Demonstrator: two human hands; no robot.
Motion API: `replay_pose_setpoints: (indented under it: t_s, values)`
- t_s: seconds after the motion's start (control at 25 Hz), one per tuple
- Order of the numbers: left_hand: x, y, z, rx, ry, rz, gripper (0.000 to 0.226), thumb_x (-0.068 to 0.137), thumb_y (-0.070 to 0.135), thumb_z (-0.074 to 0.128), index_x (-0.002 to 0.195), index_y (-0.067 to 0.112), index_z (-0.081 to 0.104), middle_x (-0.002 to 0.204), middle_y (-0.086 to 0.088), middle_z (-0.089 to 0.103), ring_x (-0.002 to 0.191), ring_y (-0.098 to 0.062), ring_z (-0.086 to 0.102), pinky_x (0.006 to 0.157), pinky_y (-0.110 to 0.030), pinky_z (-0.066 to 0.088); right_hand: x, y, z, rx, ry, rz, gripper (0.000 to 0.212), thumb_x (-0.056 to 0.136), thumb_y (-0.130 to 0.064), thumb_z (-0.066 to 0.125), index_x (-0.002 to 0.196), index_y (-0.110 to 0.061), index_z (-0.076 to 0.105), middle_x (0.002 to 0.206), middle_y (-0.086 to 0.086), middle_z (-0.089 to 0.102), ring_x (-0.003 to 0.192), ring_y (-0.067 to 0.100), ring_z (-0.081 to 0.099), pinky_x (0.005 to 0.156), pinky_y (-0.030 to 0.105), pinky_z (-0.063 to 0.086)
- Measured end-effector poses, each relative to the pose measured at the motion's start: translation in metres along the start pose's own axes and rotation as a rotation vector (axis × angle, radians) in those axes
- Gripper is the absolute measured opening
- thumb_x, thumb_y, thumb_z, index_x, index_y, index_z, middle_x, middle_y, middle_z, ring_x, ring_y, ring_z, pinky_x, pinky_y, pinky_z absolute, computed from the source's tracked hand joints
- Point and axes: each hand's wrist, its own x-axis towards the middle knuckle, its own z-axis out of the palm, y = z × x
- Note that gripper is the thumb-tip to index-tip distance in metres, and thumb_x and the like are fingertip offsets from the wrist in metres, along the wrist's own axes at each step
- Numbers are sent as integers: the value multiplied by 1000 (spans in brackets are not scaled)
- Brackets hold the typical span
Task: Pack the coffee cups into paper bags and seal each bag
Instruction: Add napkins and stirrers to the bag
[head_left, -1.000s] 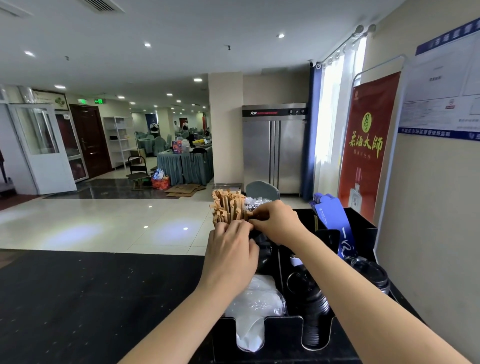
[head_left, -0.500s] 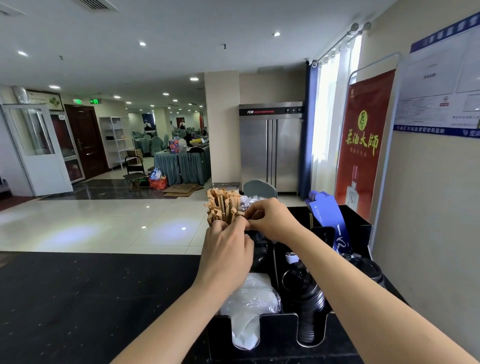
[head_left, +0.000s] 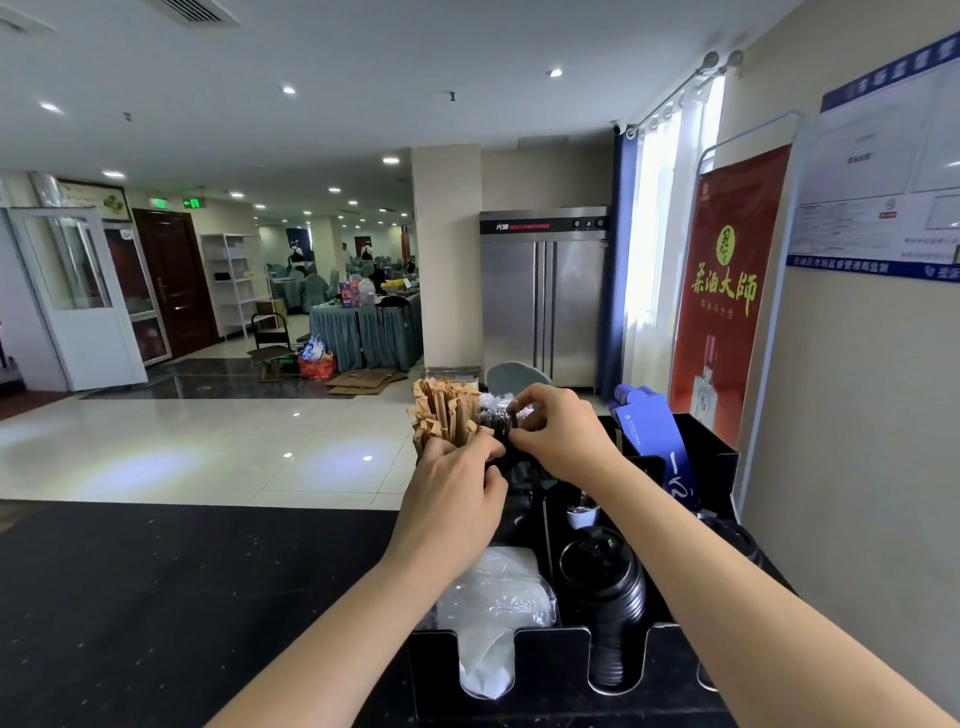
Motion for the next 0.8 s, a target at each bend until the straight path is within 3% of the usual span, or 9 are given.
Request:
replay_pose_setpoints:
  t_s: [0.12, 0.36, 0.6, 0.8]
  values:
    - [0, 0, 0, 9, 16, 7, 25, 100, 24, 53, 123, 32, 61, 89, 27, 33, 101, -7, 46, 75, -21, 38, 6, -7, 9, -95, -71, -44, 20, 83, -22, 73, 103, -25, 71, 81, -7, 73, 85, 18, 68, 84, 35, 55]
    - [-1, -4, 2, 3, 42, 35, 23, 100, 19, 50, 117, 26, 64, 95, 20, 53, 102, -3, 39, 78, -18, 35, 24, -10, 20, -144, -148, -6, 17, 88, -28, 76, 104, -22, 76, 96, -1, 73, 98, 23, 69, 91, 41, 56]
    - [-4, -5, 4, -13, 36, 30, 22, 100, 18, 51, 117, 25, 65, 100, 16, 56, 108, -4, 39, 81, -19, 38, 21, -3, 22, -28, -155, 1, 9, 84, -22, 78, 84, -27, 70, 81, -5, 70, 80, 13, 66, 71, 24, 48]
    - [-6, -6, 4, -10, 21, 25, 21, 101, 18, 51, 116, 25, 64, 110, 13, 64, 109, -4, 37, 83, -16, 35, 20, -3, 17, 12, -240, -35, 11, 83, -14, 78, 93, -20, 78, 74, -4, 69, 67, 8, 58, 65, 19, 45]
